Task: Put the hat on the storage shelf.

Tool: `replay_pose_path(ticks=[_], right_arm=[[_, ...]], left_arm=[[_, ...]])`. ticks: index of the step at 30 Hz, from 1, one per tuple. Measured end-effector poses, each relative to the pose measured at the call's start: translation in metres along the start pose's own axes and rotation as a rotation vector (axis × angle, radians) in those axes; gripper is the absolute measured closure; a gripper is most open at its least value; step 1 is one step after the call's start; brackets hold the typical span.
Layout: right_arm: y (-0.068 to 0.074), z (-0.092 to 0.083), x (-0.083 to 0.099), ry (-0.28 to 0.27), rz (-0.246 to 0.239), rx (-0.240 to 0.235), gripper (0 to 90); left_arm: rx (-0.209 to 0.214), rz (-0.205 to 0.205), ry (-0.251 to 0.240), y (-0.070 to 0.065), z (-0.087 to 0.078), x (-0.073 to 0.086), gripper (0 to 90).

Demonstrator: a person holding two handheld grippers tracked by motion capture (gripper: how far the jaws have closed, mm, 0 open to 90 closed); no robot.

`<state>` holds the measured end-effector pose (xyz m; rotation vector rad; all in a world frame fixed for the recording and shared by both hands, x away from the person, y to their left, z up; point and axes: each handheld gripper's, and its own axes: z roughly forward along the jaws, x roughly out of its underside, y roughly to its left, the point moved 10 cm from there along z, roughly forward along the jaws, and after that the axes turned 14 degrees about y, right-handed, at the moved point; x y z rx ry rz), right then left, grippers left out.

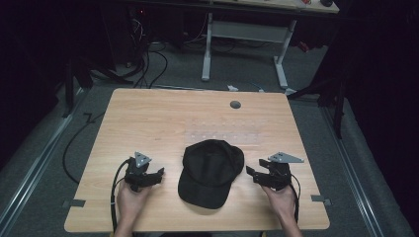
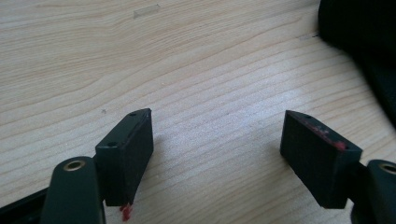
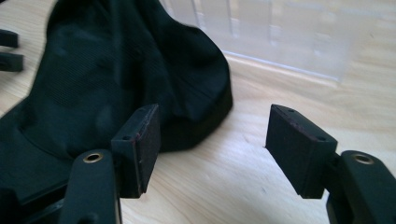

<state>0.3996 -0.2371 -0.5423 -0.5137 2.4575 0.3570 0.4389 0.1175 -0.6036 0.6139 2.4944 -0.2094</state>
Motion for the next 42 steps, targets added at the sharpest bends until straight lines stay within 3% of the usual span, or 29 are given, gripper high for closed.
replay_pose_path(ticks=[7,17,32,42], right_arm=[[0.012,-0.001,-0.018,-0.022,-0.043,-0.019,32.8],[0.028,0.004,-0.044,-0.009,-0.107,-0.040,31.3],[0.044,0.019,-0.073,0.005,-0.134,-0.073,27.6],[0.048,0.034,-0.082,0.032,-0.131,-0.080,27.9]], left_arm=[[0.000,0.000,0.000,0.000,0.000,0.000,26.0],[0.000,0.000,0.000,0.000,0.000,0.000,26.1],[0.000,0.001,0.000,0.000,0.000,0.000,26.0],[0.000,0.001,0.000,0.000,0.000,0.000,26.0]])
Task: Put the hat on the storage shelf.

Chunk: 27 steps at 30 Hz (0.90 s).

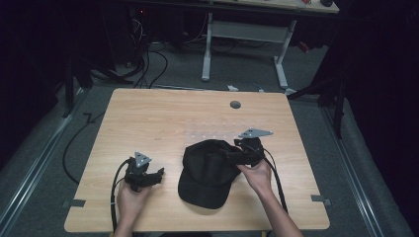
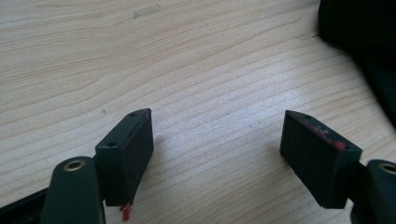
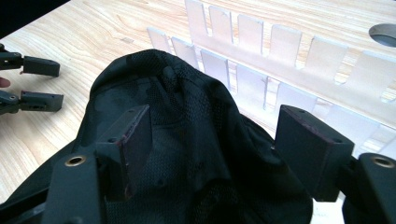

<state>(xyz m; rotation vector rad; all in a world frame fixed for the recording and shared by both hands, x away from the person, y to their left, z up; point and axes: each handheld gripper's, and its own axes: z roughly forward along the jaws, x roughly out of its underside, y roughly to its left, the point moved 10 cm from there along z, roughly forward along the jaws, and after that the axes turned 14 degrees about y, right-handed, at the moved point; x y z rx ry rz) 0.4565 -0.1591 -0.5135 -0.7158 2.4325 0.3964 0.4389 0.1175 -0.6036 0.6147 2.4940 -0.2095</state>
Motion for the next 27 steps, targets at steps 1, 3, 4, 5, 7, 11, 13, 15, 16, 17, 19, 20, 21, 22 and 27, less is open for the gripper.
replay_pose_path(ticks=[1,3,4,5,7,11,13,15,16,17,19,20,21,22,27], right_arm=[[0.000,0.002,-0.001,-0.001,-0.004,0.000,27.9],[0.000,0.005,-0.002,0.003,-0.005,-0.004,28.3],[0.000,0.006,-0.003,0.004,-0.004,-0.006,28.5],[0.000,0.008,-0.003,0.006,-0.005,-0.004,28.9],[-0.001,0.010,-0.004,0.010,-0.002,-0.004,29.7],[-0.002,0.016,-0.004,0.022,0.002,-0.007,32.0],[-0.002,0.019,-0.004,0.028,0.006,-0.011,33.4],[-0.002,0.021,-0.004,0.029,0.001,-0.013,34.6],[-0.002,0.023,-0.003,0.035,0.005,-0.016,35.1],[-0.002,0.024,-0.003,0.040,0.007,-0.016,35.5],[-0.003,0.027,-0.002,0.050,0.011,-0.020,35.8],[-0.004,0.028,-0.001,0.051,0.014,-0.021,35.9],[-0.004,0.029,-0.001,0.053,0.020,-0.026,36.2],[-0.004,0.029,-0.001,0.051,0.021,-0.027,36.5],[-0.005,0.031,-0.001,0.056,0.032,-0.034,40.4]], left_arm=[[0.000,0.000,0.000,0.000,0.000,0.000,26.0],[0.000,0.000,0.000,0.000,0.000,0.000,26.0],[0.000,0.000,0.000,0.000,0.000,0.000,26.0],[0.000,0.000,0.000,0.000,0.000,0.000,26.0],[0.000,0.000,0.000,0.000,0.000,0.000,26.0],[0.000,0.000,0.000,0.000,0.000,0.000,25.9],[0.000,0.001,0.000,0.000,0.000,0.000,26.0],[-0.001,0.000,0.001,0.000,0.000,0.000,25.9],[0.000,0.000,0.000,0.000,0.000,0.000,26.0],[0.000,0.000,0.000,0.000,0.000,0.000,26.0],[0.000,0.000,0.000,0.000,0.000,0.000,26.0],[0.000,0.000,0.000,0.000,0.000,0.000,25.9],[0.000,0.000,0.000,0.000,0.000,0.000,25.9],[-0.001,0.000,0.000,0.000,0.000,0.000,25.9],[-0.001,0.001,0.001,0.000,0.000,0.000,25.9]])
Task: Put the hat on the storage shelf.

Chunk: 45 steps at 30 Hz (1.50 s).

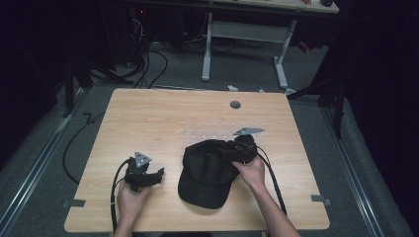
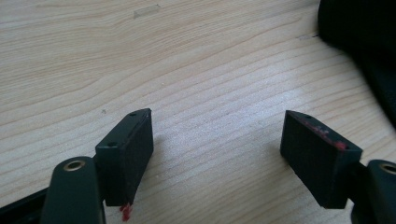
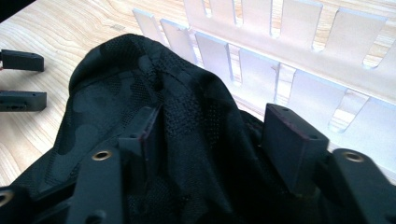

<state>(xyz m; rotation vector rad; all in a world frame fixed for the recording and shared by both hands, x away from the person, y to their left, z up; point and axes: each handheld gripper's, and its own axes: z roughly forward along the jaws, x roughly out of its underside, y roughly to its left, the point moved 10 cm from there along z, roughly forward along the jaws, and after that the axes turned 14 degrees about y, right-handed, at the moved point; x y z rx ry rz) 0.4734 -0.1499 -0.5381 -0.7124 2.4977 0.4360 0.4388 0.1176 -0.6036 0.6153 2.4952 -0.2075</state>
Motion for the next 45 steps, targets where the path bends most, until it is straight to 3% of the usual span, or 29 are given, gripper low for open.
replay_pose_path(ticks=[8,13,20,27,34,45], right_arm=[[0.001,0.002,0.001,0.004,-0.012,-0.026,59.1],[0.004,0.001,0.003,0.005,-0.053,-0.035,70.7],[0.005,-0.004,0.010,-0.004,-0.080,-0.068,80.2],[0.007,-0.011,0.014,-0.022,-0.103,-0.077,83.5],[0.013,-0.032,0.011,-0.075,-0.129,-0.080,84.2],[0.010,-0.058,0.011,-0.132,-0.111,-0.091,84.4]], left_arm=[[0.001,0.000,-0.002,0.000,0.000,0.000,25.9],[0.001,0.000,-0.001,0.000,0.000,0.000,25.9],[0.001,0.000,-0.002,0.000,0.000,0.000,25.9],[0.001,0.000,-0.002,0.000,0.000,0.000,25.9],[0.001,0.000,-0.002,0.000,0.000,0.000,25.9],[-0.001,0.001,-0.001,0.000,0.000,0.000,25.8]])
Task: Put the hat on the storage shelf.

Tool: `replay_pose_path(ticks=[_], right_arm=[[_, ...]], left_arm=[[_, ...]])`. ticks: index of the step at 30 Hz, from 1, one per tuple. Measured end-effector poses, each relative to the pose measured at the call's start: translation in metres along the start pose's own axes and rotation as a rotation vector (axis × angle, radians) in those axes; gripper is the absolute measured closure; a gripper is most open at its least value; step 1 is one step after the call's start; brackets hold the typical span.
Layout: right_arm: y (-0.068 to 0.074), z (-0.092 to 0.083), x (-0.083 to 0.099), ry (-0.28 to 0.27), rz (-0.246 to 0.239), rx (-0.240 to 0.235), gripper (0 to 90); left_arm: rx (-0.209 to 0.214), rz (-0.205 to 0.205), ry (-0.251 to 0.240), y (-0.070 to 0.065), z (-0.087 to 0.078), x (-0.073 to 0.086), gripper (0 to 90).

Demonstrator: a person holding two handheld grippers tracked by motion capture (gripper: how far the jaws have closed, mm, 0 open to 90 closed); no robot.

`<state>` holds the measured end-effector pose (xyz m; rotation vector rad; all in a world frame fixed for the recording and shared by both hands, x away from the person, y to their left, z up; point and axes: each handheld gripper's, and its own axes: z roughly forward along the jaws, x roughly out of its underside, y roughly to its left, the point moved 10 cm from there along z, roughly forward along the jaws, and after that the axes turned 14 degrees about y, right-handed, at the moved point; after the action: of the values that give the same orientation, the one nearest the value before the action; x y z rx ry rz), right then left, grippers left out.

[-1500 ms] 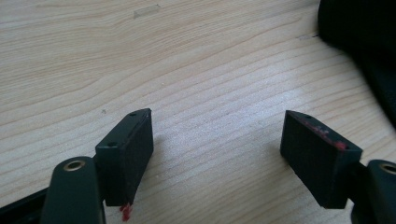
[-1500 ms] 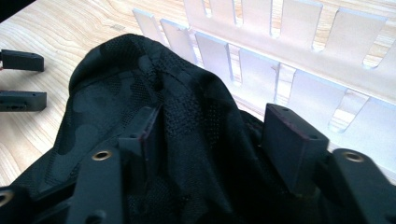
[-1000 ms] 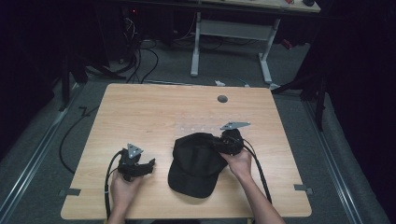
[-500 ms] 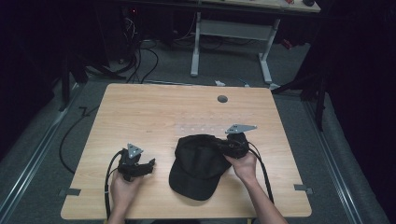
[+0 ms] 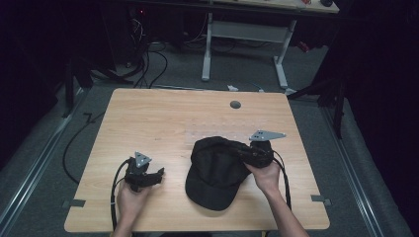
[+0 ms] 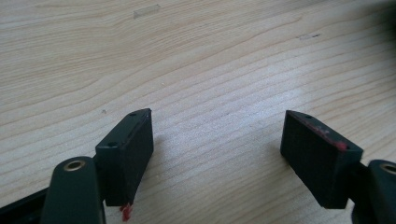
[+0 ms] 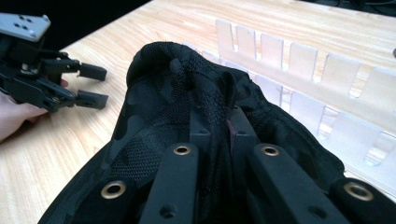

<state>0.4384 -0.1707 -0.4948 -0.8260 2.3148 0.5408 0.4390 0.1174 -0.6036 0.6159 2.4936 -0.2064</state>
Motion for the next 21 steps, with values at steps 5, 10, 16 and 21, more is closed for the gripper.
replay_pose_path(ticks=[5,10,16,21], right_arm=[[-0.001,-0.015,-0.002,-0.038,0.010,-0.006,84.3],[0.000,-0.022,-0.003,-0.053,0.003,0.000,84.3],[0.006,-0.034,-0.008,-0.071,-0.020,0.012,84.3],[0.012,-0.043,-0.013,-0.089,-0.045,0.017,84.3]], left_arm=[[0.008,0.003,0.003,-0.001,0.001,0.000,24.3],[0.009,0.004,0.004,-0.001,0.001,0.000,23.1],[0.060,0.003,0.011,-0.007,-0.001,-0.001,22.0],[0.136,0.015,0.012,-0.017,-0.005,-0.003,21.5]])
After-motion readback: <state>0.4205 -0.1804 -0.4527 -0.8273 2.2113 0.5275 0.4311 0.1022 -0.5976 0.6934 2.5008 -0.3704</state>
